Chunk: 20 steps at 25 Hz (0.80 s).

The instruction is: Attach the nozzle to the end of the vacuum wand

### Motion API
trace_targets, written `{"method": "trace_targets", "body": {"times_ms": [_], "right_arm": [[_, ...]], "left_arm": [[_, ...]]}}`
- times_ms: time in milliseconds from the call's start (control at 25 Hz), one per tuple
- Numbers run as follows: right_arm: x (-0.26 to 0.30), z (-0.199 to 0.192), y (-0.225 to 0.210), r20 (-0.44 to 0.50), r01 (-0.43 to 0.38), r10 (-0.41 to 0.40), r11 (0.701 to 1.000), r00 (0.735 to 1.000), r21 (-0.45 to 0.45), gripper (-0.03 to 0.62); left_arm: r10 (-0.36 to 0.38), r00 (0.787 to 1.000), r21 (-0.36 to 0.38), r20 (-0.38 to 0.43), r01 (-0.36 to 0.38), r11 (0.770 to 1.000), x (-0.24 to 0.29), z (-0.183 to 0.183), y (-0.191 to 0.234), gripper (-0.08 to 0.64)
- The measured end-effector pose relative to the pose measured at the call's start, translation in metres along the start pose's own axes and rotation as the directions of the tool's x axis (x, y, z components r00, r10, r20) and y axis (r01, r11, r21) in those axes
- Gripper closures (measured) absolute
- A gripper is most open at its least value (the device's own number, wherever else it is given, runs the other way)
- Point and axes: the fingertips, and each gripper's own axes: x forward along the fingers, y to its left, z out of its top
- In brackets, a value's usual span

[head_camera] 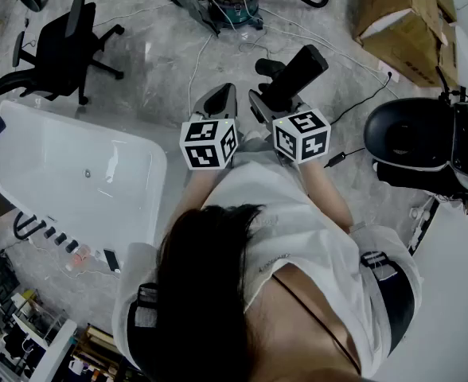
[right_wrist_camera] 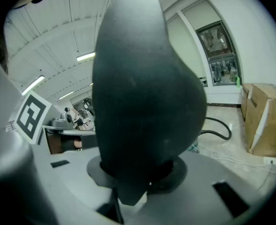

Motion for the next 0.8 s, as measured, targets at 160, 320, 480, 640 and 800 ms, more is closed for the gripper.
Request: {"method": "trace_targets", "body": {"times_ms": [160,320,480,640,800], "right_arm": [[0.001,0.0,-0.004,-0.016,0.006,-0.006,1.0,1.0,-0.006,0.48],[0.0,0.002,-0.007,-0.004,0.024,-0.024,0.999,1.0,-0.025,0.48],[-0.002,0.002,-0.01,-0.008,0.016,-0.016,1.0,1.0,-0.011,0.48],[-0.006,0.001,-0.013,-0.009,0.014,-0.014,1.0,1.0,-0.022,0.48],[-0.012,-0.003,-0.017,-0.015,0.001,-0.001,1.0,1.0,-0.014,0.48]], "left_arm": [[0.01,1.0,0.002,-0.004,-0.01,1.0,0.002,0.002,0.001,0.557],[0.013,1.0,0.003,0.001,-0.013,1.0,0.004,0.004,0.0,0.557],[0.013,1.0,0.014,0.007,-0.013,1.0,0.005,0.006,-0.007,0.557],[0.02,1.0,0.015,0.012,-0.02,1.0,0.006,0.005,-0.01,0.557],[0.032,0.999,0.016,0.023,-0.032,0.999,0.008,0.003,-0.016,0.557]]}}
